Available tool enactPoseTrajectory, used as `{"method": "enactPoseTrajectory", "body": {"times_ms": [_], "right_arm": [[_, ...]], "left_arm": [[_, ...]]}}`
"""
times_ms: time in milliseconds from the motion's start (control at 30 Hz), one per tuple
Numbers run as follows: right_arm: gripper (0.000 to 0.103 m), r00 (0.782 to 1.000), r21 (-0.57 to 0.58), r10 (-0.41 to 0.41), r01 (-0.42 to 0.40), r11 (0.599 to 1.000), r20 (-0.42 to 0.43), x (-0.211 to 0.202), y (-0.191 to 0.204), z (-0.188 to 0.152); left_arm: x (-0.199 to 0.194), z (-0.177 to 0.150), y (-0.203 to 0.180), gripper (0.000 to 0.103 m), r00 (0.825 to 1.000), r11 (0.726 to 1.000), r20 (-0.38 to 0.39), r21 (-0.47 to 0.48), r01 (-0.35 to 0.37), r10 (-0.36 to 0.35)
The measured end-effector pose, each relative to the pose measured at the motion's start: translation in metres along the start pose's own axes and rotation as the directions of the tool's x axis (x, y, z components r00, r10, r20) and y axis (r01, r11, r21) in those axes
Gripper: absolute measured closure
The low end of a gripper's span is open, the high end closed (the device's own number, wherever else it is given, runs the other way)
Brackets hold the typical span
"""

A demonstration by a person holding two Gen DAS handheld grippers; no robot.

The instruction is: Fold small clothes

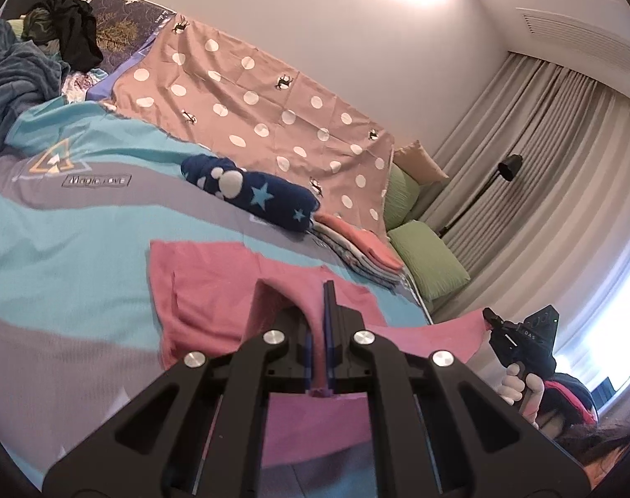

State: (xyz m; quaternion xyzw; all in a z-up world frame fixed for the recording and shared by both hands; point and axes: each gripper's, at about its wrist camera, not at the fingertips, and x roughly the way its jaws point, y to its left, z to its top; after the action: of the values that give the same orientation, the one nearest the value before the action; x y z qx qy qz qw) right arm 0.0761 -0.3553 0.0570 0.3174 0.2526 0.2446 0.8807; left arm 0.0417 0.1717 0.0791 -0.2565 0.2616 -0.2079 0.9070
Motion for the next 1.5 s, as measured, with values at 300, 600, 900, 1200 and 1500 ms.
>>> {"method": "enactPoseTrajectory", "body": {"times_ms": [300, 600, 900, 1200, 1500], "right_arm": [[0.1, 0.991, -0.033, -0.117, 0.115, 0.993, -0.071, 0.097, -0.034, 0.04], [0.09, 0.915, -0.061, -0.357, 0.352, 0.934, -0.188, 0.202, -0.091, 0.047], [0.076, 0.892, -0.147, -0.412, 0.389, 0.91, -0.188, 0.195, -0.098, 0.036], [0.072, 0.873, -0.227, -0.44, 0.394, 0.891, -0.212, 0.209, -0.094, 0.029], [0.072, 0.872, -0.222, -0.428, 0.381, 0.898, -0.237, 0.212, -0.096, 0.028]], "left_arm": [[0.094, 0.054, 0.05, 0.099, 0.997, 0.998, -0.066, -0.028, -0.05, 0.048], [0.216, 0.054, 0.14, 0.096, 0.951, 0.972, -0.268, -0.129, -0.196, 0.156], [0.182, 0.063, 0.128, 0.044, 0.955, 0.965, -0.135, 0.027, -0.262, 0.263], [0.187, 0.051, 0.143, 0.042, 0.929, 0.957, -0.231, 0.061, -0.283, 0.289], [0.252, 0.038, 0.122, 0.042, 0.825, 0.835, -0.24, 0.367, -0.41, 0.511]]}}
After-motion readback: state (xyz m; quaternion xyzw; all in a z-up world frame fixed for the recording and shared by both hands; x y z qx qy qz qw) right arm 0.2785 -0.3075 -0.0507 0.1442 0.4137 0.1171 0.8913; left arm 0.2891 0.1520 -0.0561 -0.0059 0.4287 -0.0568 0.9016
